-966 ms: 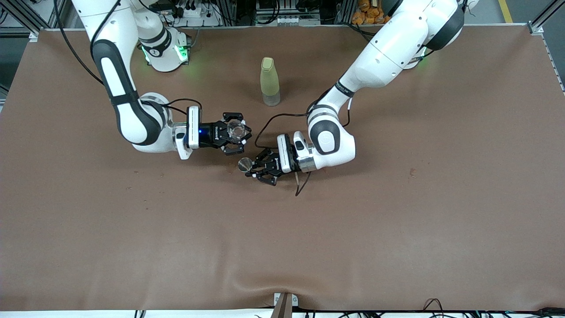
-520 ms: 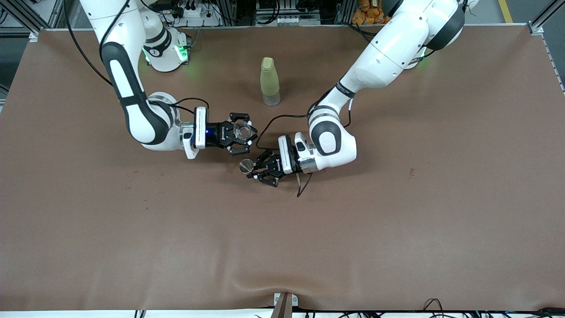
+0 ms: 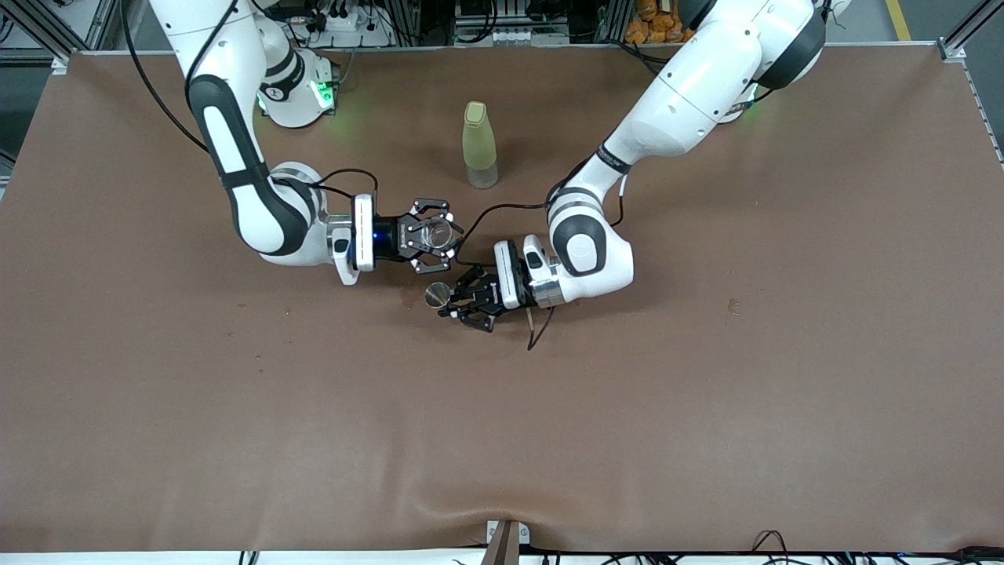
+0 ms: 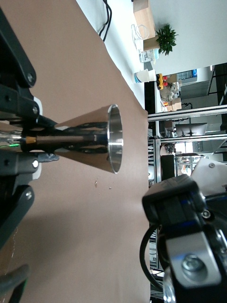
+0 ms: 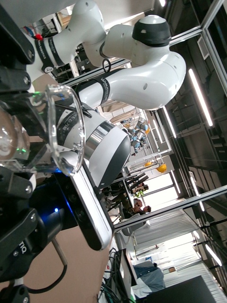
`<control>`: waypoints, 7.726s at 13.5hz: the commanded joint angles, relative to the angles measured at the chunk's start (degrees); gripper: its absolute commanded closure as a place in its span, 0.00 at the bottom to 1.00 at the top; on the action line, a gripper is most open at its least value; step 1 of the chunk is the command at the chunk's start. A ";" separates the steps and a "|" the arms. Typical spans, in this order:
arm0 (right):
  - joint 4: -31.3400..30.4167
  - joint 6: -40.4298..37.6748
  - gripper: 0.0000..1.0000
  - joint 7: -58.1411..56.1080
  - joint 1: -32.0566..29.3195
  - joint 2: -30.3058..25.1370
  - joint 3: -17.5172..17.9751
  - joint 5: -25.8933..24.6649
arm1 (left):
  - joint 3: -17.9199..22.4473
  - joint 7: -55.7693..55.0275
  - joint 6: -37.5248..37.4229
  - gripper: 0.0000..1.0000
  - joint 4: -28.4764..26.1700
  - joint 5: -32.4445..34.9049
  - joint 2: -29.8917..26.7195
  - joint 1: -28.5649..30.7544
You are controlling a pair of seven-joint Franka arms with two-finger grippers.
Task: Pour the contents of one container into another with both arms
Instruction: 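Tilt the measuring cup with the right gripper over the jigger's mouth, then keep tilting the cup with the right gripper, pouring into the jigger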
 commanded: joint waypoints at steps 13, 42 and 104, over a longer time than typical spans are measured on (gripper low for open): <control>-0.32 0.20 1.00 22.93 1.39 -0.46 -0.34 1.92 | 0.14 3.46 0.57 1.00 0.42 -3.17 0.25 -0.53; -1.46 -0.24 1.00 42.00 1.47 -1.34 -0.43 3.24 | -0.39 13.03 -4.70 1.00 -4.15 -11.08 -0.10 0.35; -2.26 -0.06 1.00 88.05 0.16 -3.98 -0.43 3.33 | -3.29 15.76 -6.72 1.00 -10.48 -16.70 -1.68 2.72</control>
